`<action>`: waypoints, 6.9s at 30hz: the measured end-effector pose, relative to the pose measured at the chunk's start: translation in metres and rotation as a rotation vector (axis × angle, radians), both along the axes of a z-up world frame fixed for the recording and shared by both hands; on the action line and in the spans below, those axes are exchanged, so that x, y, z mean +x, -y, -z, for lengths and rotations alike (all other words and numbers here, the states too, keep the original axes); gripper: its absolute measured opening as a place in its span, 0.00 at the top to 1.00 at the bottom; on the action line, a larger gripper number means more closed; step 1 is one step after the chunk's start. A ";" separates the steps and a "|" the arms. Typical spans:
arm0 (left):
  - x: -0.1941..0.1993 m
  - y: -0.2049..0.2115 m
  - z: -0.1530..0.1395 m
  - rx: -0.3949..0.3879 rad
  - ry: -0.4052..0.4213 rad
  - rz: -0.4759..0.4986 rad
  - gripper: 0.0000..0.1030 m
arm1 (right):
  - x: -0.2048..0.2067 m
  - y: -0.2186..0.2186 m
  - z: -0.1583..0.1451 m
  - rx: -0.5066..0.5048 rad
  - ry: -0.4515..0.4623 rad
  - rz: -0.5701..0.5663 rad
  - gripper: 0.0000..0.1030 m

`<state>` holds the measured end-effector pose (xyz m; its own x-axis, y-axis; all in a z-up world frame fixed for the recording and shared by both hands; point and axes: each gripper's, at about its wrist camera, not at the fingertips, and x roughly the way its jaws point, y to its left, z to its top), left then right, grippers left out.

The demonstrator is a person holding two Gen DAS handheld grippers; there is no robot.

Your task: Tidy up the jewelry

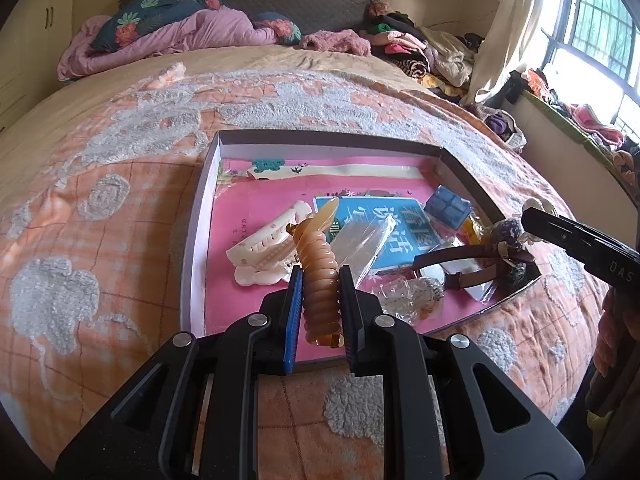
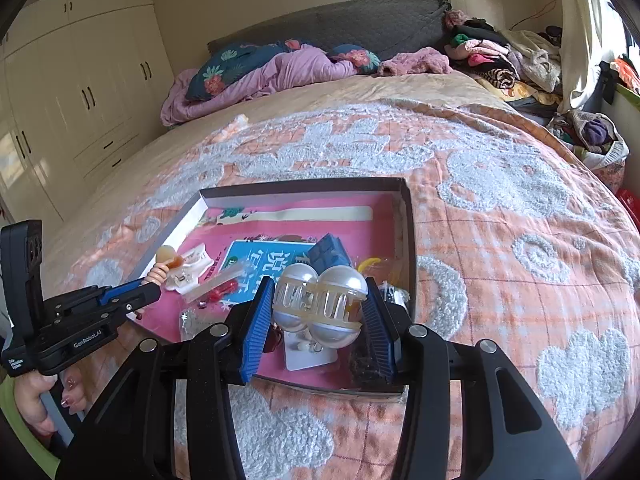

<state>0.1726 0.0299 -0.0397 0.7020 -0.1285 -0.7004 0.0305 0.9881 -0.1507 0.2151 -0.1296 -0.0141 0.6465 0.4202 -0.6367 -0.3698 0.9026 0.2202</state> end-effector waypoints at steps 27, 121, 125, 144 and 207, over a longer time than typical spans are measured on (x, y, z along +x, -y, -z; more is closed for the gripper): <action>0.010 -0.008 0.006 0.001 0.007 -0.019 0.89 | 0.028 -0.022 0.023 -0.044 -0.075 -0.032 0.57; -0.118 0.023 -0.027 -0.017 0.056 -0.054 0.09 | -0.150 0.022 -0.017 0.008 0.090 0.032 0.04; -0.118 0.023 -0.027 -0.018 0.057 -0.055 0.09 | -0.150 0.022 -0.017 0.007 0.088 0.030 0.04; -0.119 0.020 -0.032 -0.011 0.059 -0.065 0.09 | -0.152 0.021 -0.016 0.003 0.087 0.027 0.04; -0.103 0.008 -0.017 0.030 -0.001 -0.116 0.09 | -0.128 0.033 -0.011 -0.013 0.057 0.088 0.04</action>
